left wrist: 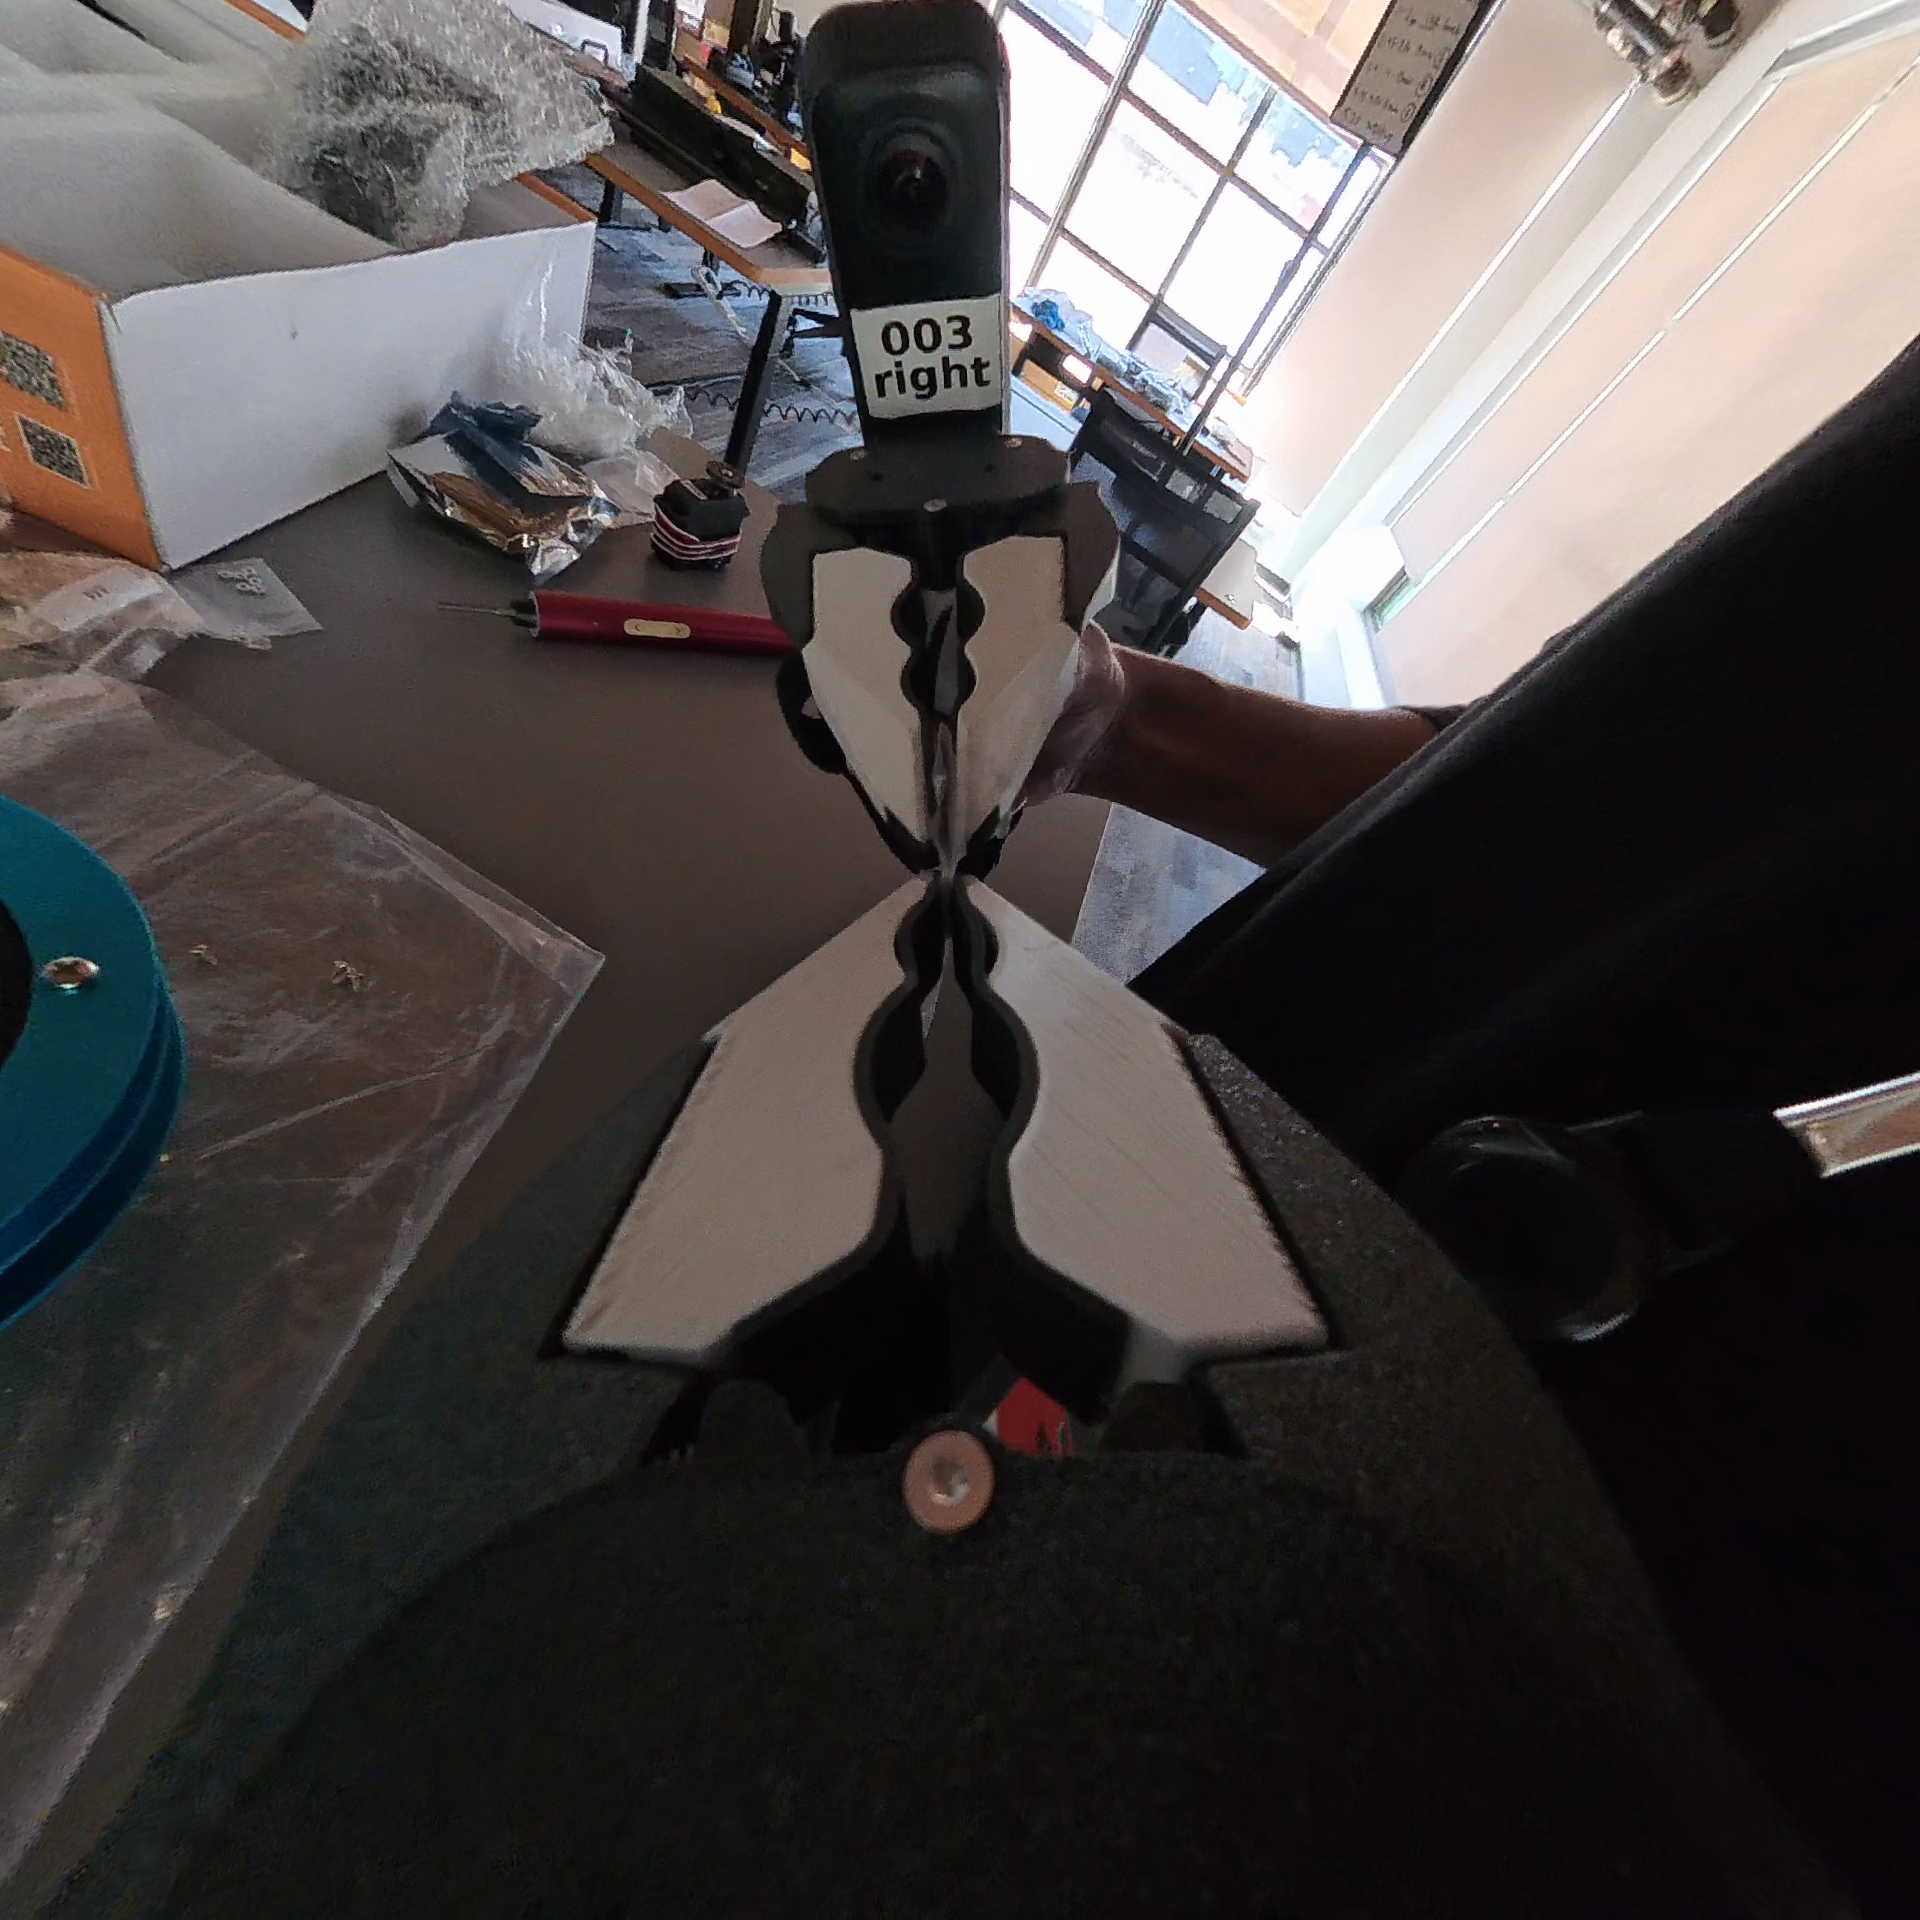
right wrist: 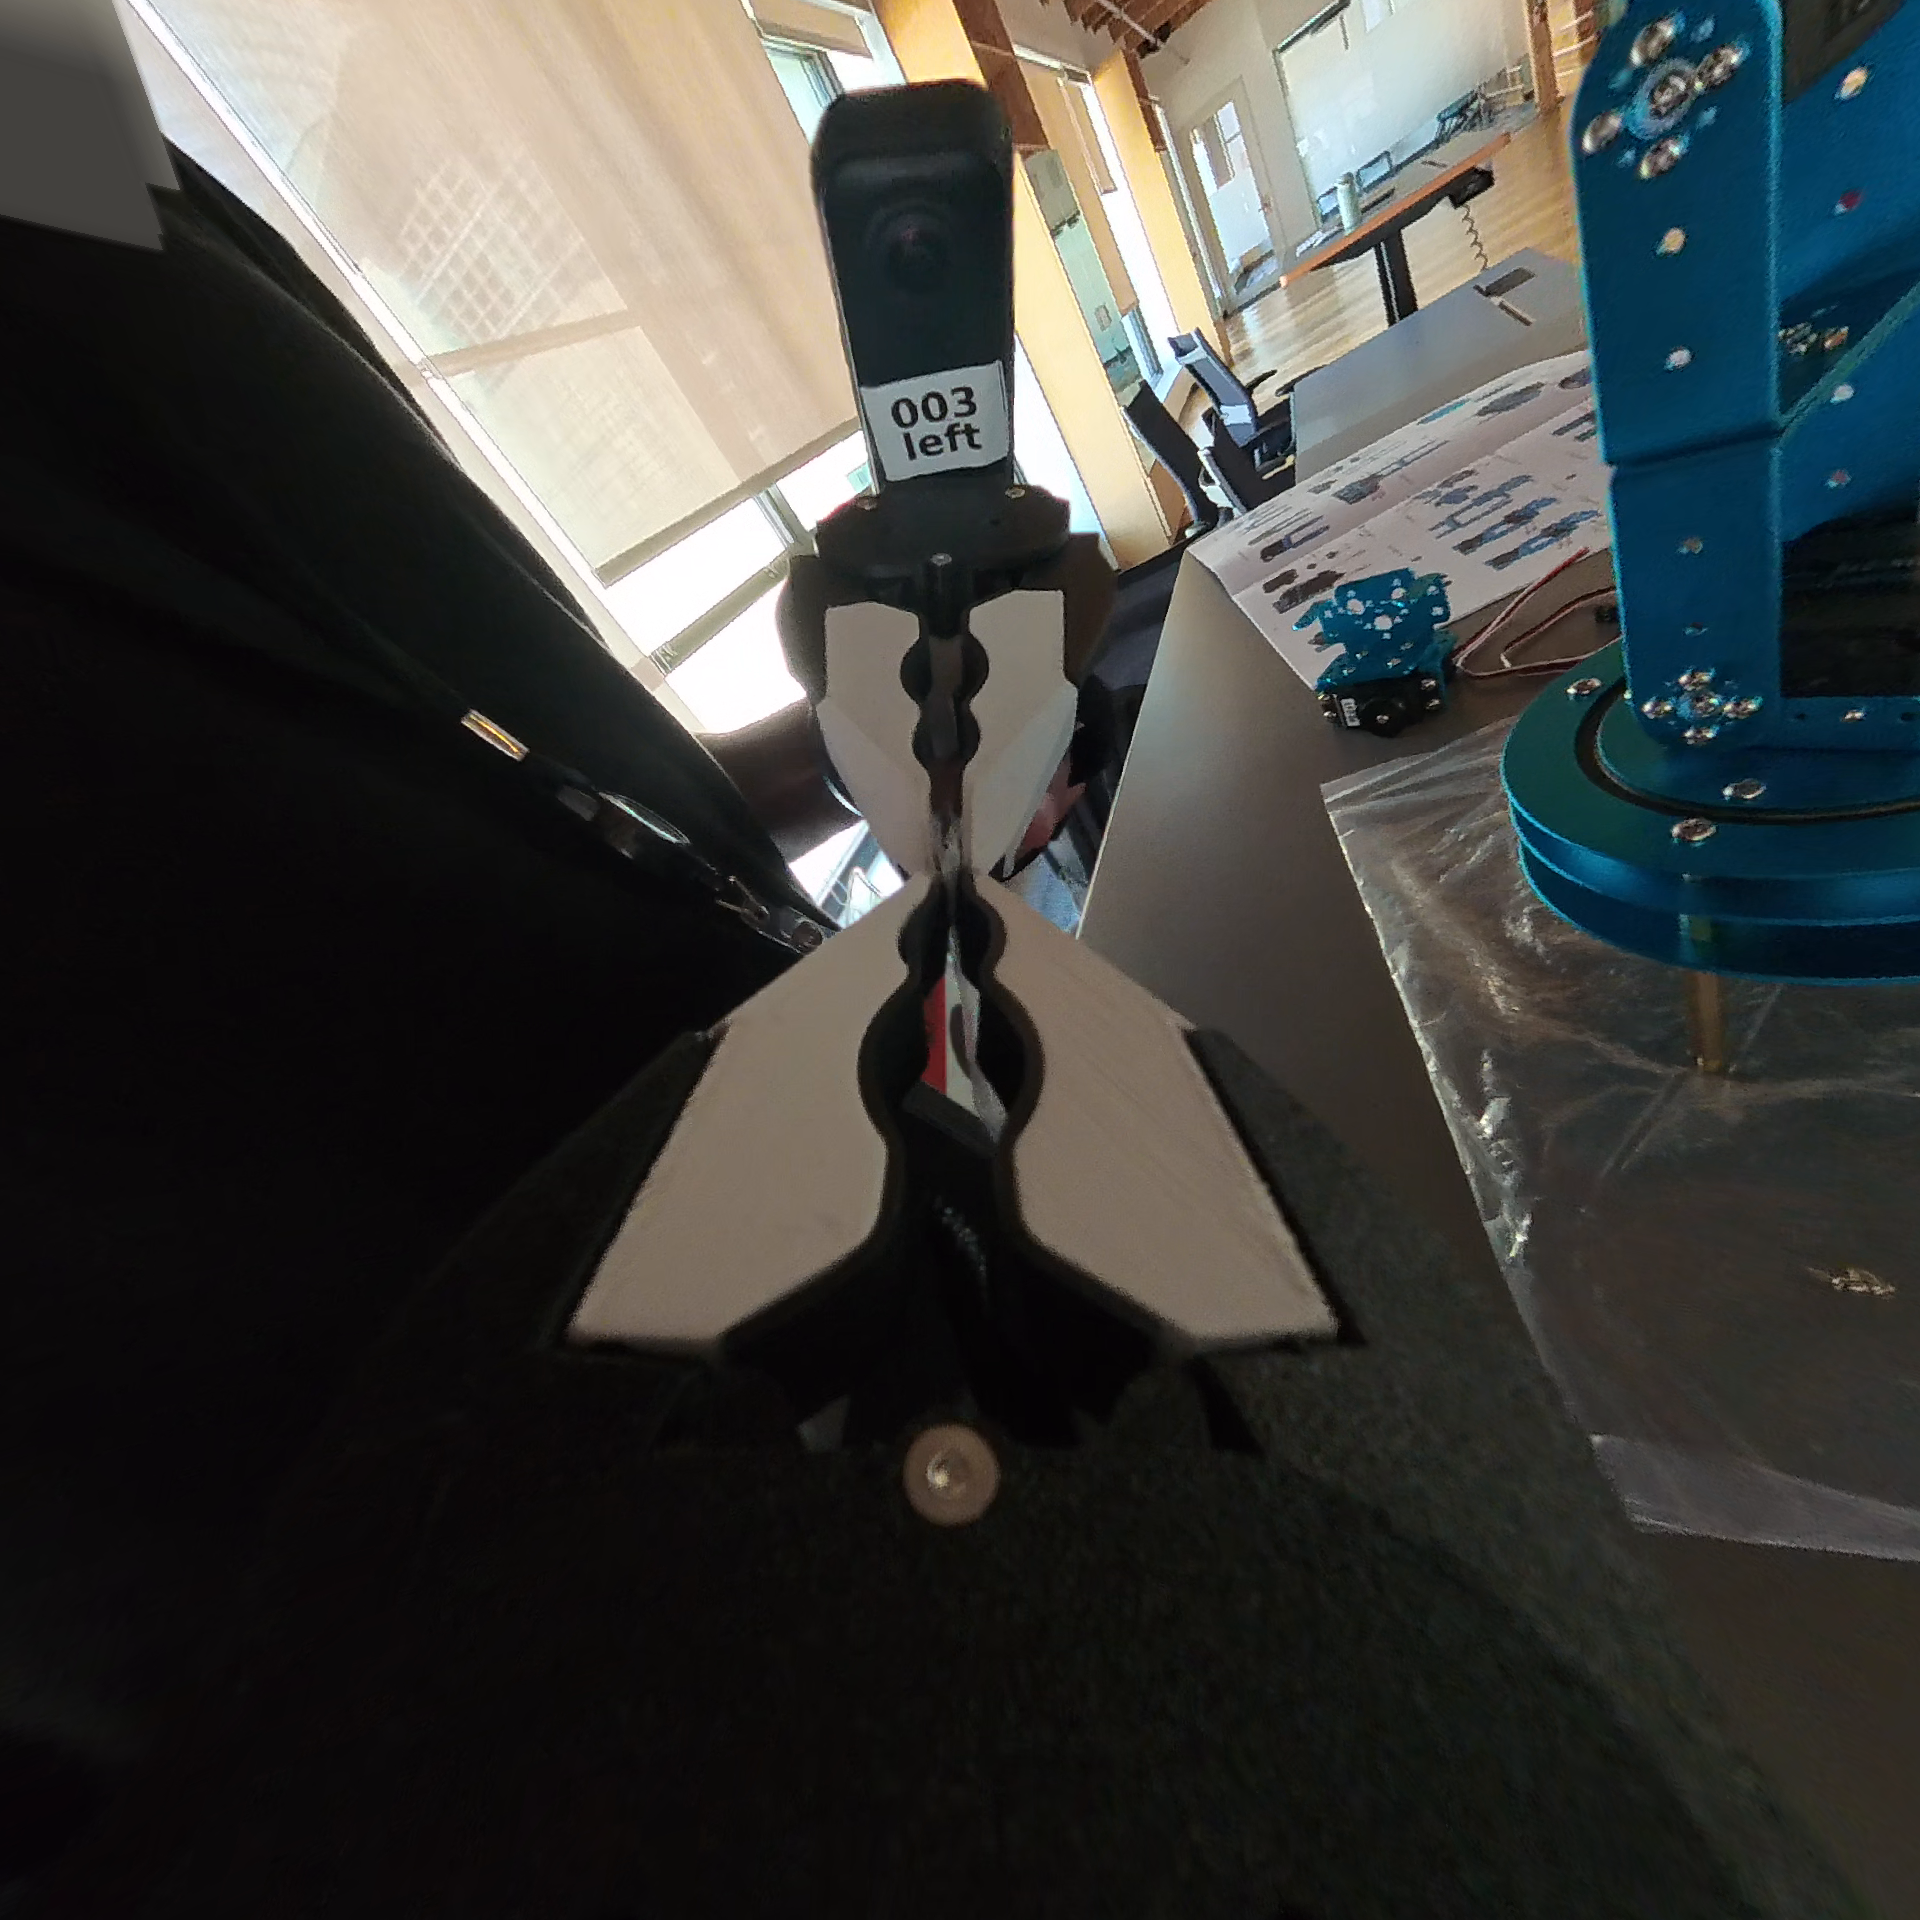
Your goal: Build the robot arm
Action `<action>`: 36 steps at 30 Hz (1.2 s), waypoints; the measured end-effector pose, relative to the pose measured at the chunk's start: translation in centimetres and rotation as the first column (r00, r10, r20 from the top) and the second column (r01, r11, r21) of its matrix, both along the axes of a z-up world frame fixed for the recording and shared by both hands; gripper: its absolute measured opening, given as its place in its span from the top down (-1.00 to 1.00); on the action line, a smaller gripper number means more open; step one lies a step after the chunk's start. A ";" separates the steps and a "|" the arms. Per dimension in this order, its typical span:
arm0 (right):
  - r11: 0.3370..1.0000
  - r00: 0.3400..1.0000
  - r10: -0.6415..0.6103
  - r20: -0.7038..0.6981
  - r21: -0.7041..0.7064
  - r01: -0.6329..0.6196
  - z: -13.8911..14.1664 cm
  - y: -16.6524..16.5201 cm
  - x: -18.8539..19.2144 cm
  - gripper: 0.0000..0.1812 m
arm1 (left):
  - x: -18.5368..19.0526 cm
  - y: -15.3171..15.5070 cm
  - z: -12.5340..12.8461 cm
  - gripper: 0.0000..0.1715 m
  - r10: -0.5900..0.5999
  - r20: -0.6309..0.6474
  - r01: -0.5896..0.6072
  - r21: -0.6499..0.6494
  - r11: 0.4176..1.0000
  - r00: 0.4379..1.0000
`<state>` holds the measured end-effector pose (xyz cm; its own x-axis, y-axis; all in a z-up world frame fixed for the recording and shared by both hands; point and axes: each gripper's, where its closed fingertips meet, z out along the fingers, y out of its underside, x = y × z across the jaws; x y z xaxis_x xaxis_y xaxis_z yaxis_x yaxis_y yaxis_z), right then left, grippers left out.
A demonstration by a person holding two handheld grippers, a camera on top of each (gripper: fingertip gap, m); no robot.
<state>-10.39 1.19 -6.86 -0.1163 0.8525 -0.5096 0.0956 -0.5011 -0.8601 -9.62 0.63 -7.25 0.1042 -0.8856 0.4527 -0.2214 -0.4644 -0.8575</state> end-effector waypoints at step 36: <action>0.824 0.535 -0.520 0.666 0.227 0.519 -13.0 9.2 3.8 0.67 | -18.5 9.8 -13.8 0.75 0.530 -0.561 -0.472 0.261 0.842 0.636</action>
<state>-6.56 10.37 -19.91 0.7202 0.6487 -0.2460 0.3646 -0.6555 -0.6614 -28.08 10.42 -21.07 0.7605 -0.6459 0.0661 -0.4455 -0.5932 -0.6706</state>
